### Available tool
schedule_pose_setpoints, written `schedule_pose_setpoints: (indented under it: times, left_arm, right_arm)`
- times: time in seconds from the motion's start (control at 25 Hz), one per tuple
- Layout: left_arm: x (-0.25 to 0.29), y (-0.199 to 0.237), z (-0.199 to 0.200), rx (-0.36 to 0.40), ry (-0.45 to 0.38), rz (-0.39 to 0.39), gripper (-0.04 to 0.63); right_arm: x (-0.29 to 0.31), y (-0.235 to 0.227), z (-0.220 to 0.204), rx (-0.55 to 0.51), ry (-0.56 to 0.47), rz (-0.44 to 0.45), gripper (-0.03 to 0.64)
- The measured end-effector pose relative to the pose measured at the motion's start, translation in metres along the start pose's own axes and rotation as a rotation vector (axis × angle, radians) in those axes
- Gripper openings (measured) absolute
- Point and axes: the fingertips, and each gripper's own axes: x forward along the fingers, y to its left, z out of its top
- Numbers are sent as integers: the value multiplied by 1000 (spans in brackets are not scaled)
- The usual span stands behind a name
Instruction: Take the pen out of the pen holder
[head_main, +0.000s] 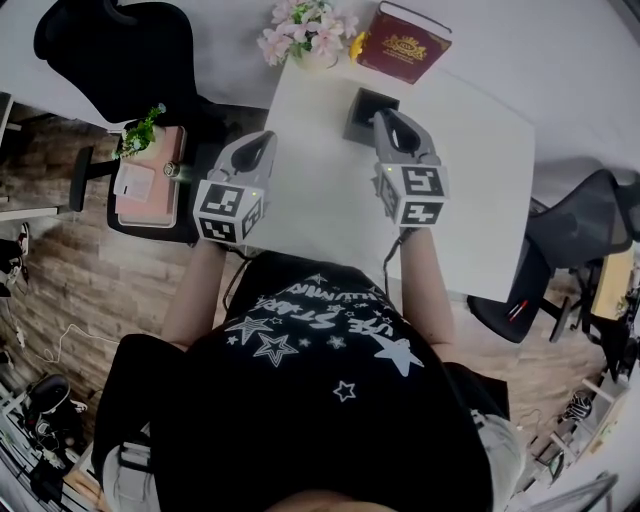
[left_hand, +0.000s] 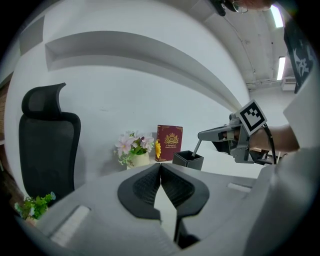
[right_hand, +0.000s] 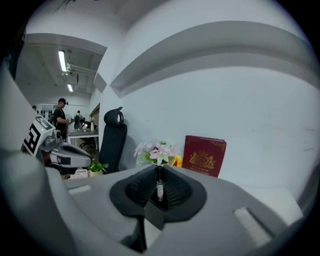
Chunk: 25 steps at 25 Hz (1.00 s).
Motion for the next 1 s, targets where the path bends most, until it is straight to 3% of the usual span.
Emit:
schedule_pose_setpoints:
  times: [0.44, 1.0]
  left_arm:
    - [-29, -46, 13, 28, -30, 5, 11]
    - [-77, -144, -1, 60, -18, -8, 11]
  right_arm:
    - [-72, -14, 32, 0, -130, -41, 37]
    - [-184, -32, -21, 40, -103, -70, 37]
